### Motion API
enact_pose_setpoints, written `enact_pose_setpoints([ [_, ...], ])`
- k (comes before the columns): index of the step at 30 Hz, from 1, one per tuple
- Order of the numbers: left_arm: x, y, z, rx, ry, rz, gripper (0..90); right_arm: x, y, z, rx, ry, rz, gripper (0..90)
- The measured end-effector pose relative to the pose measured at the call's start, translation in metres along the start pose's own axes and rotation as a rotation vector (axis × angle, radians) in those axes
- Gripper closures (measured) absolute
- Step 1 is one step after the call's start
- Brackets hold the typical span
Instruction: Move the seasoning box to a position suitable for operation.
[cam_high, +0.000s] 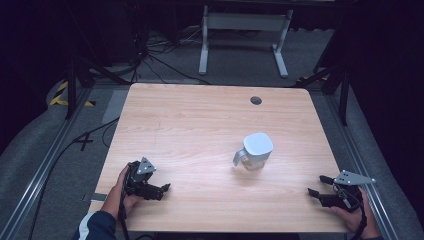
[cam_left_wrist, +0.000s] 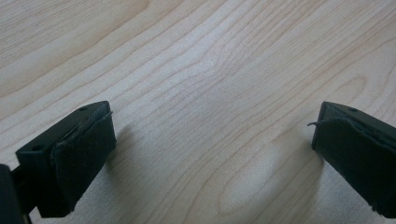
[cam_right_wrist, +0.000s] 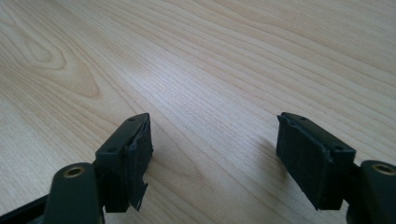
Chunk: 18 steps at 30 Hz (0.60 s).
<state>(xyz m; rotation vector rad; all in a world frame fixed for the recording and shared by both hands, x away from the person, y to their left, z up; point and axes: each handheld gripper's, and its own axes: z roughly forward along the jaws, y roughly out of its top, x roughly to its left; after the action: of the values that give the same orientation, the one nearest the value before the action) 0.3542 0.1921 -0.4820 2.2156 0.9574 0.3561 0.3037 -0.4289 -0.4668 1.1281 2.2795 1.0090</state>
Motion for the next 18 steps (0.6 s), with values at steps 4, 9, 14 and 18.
enact_pose_setpoints([
  [4,-0.0016,-0.0005,-0.0005,-0.001,0.006,-0.007,0.2,-0.0003,0.0,0.0001,0.0,0.003,0.002,26.9],
  [9,-0.0027,-0.001,-0.0008,-0.005,0.012,-0.004,0.8,-0.0004,0.0,0.0001,0.0,0.002,0.002,26.7],
  [14,-0.0017,-0.0002,-0.0004,-0.002,0.003,0.006,0.4,-0.0009,0.0003,0.0,0.005,0.004,0.003,26.7],
  [18,-0.0006,0.0014,0.0009,-0.002,-0.005,0.013,0.1,-0.0014,0.0007,0.0008,0.003,0.005,0.004,26.5],
])
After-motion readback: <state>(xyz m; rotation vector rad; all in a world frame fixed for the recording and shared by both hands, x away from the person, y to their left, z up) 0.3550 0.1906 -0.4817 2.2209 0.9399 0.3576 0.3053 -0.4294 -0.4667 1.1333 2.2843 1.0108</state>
